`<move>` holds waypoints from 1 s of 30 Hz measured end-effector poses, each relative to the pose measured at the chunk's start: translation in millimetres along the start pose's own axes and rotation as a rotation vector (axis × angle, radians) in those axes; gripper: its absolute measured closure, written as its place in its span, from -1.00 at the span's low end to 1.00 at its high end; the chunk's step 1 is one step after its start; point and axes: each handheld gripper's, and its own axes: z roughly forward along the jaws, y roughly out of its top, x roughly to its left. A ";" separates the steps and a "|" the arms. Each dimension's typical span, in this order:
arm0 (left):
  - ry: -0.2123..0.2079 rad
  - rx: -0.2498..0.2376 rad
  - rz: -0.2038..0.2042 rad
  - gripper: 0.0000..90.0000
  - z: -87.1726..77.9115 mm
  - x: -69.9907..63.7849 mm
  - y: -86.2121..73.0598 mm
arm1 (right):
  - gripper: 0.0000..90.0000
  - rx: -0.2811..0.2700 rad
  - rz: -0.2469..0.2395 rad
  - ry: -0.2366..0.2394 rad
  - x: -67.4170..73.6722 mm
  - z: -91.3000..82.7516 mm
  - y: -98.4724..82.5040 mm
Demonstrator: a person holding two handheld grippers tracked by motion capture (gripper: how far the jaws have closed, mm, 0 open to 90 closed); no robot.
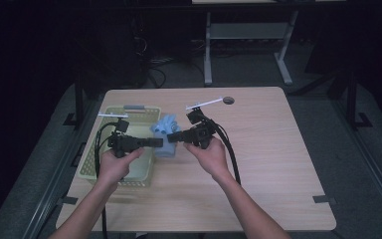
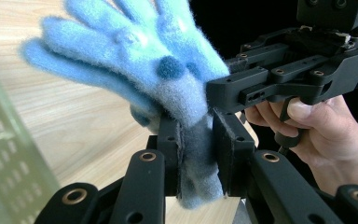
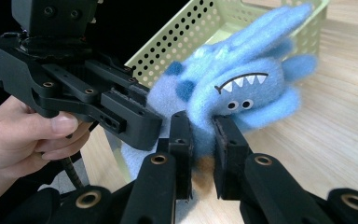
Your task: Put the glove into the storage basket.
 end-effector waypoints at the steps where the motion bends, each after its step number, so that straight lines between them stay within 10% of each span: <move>1: -0.001 -0.003 -0.002 0.63 -1.6 1.7 0.2 | 0.76 0.002 -0.003 0.001 0.6 2.1 1.2; 30: 0.027 -0.035 -0.043 0.65 -56.8 24.4 -4.7 | 0.76 0.014 -0.041 0.049 27.5 51.1 23.2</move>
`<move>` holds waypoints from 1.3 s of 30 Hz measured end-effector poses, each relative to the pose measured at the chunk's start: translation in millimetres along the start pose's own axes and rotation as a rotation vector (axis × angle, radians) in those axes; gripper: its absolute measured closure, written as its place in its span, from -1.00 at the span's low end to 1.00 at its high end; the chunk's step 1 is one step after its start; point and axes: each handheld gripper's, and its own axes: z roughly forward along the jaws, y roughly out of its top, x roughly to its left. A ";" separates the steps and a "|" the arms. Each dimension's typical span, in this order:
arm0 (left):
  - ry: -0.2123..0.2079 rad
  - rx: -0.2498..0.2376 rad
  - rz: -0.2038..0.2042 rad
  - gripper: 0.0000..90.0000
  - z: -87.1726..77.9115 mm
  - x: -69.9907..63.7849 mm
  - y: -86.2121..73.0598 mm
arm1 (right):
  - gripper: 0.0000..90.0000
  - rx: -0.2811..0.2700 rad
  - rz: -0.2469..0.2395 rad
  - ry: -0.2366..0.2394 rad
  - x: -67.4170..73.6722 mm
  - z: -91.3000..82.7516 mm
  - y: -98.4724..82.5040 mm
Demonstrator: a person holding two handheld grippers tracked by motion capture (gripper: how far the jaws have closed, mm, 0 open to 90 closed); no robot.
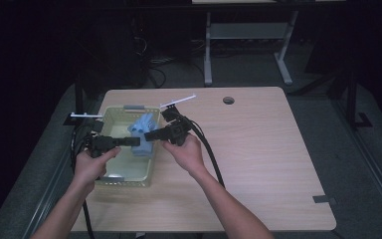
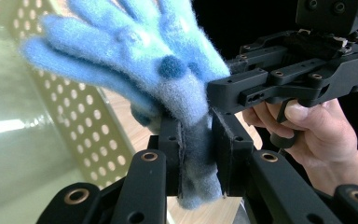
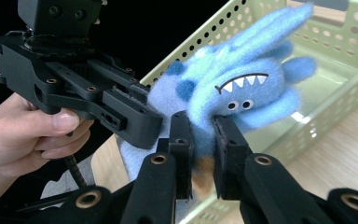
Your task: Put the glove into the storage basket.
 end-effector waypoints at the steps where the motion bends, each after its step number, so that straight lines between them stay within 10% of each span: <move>1: -0.002 -0.001 -0.001 0.65 -2.0 1.4 0.2 | 0.76 0.001 0.006 0.003 0.6 1.3 0.6; 21: 0.028 -0.002 -0.054 0.66 -28.8 21.4 1.2 | 0.76 0.005 0.002 0.045 3.9 38.7 9.7; 39: 0.168 0.101 -0.063 0.68 -27.5 45.1 0.0 | 0.75 0.084 0.021 0.026 -8.2 79.8 5.9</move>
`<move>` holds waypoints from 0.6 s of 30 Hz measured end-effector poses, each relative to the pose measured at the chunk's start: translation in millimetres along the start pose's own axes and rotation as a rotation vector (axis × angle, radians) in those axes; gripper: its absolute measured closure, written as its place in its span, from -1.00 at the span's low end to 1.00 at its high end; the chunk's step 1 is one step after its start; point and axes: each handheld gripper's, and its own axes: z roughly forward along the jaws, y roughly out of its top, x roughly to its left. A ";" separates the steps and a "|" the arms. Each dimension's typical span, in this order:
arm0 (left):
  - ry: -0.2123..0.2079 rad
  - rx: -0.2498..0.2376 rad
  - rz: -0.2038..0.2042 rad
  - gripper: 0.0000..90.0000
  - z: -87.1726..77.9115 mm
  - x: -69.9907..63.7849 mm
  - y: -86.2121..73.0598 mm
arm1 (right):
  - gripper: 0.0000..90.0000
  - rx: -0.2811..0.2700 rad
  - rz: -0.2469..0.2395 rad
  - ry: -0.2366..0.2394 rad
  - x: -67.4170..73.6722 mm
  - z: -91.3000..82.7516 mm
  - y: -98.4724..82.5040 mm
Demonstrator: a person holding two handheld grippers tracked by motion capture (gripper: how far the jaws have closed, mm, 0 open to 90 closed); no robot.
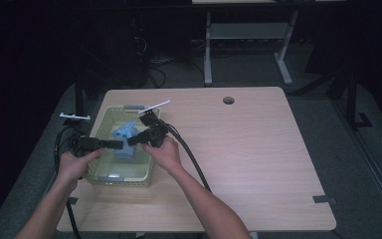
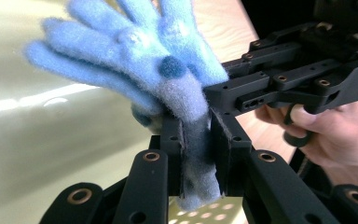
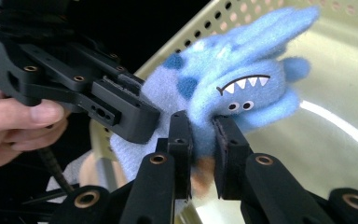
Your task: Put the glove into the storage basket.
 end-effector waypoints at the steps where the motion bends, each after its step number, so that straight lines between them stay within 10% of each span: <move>1: 0.015 0.011 0.006 0.68 1.5 0.7 0.1 | 0.75 0.006 -0.001 -0.005 -1.2 2.9 -0.4; 18: 0.194 0.117 -0.015 0.69 18.2 12.0 -4.8 | 0.65 0.114 -0.020 -0.118 -4.4 25.4 -4.7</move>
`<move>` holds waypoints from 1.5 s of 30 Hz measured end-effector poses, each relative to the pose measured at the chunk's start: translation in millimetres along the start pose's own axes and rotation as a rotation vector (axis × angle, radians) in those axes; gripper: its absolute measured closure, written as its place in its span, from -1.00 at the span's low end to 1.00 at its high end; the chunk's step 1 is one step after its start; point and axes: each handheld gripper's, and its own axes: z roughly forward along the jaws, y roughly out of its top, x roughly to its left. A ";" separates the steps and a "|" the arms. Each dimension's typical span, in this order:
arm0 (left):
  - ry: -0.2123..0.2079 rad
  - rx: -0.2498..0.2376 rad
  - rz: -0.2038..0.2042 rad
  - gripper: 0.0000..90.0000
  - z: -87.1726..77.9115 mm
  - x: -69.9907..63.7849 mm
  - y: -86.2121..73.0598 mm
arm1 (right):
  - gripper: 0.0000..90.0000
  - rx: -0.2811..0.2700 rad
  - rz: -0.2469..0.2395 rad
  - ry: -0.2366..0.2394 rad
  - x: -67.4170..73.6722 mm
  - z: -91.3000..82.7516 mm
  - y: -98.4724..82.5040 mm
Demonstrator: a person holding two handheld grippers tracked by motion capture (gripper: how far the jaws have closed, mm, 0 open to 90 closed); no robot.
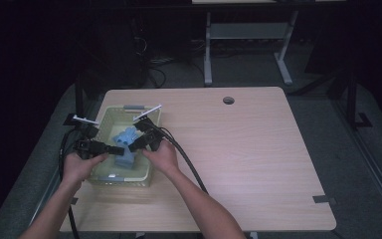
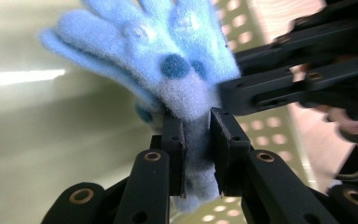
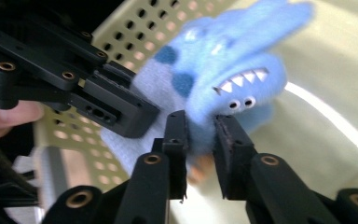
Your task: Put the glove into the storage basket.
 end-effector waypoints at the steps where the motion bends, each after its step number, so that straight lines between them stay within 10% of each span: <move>1: 0.015 0.010 -0.005 0.69 1.3 1.4 -0.5 | 0.64 0.003 -0.011 -0.025 0.1 0.1 -0.4; 13: 0.130 0.103 -0.046 0.55 16.4 8.4 -1.7 | 0.64 -0.010 -0.041 -0.026 4.2 -9.2 -0.9; 21: 0.162 0.061 -0.058 0.36 1.9 9.4 3.2 | 0.64 -0.030 -0.018 0.010 0.4 -15.6 -2.6; 27: 0.172 0.045 -0.038 0.58 0.2 4.6 7.5 | 0.64 -0.043 -0.009 0.022 -3.2 -19.0 -4.4; 34: 0.242 0.166 -0.006 0.58 25.2 2.6 8.4 | 0.64 -0.052 -0.014 0.022 -3.5 -21.0 -5.7; 37: 0.253 0.217 -0.001 0.53 32.2 2.6 9.4 | 0.62 -0.055 -0.015 0.026 -4.1 -22.9 -6.3; 45: 0.226 0.172 -0.003 0.43 22.2 -1.7 11.7 | 0.57 -0.063 -0.005 0.050 -5.5 -26.8 -8.8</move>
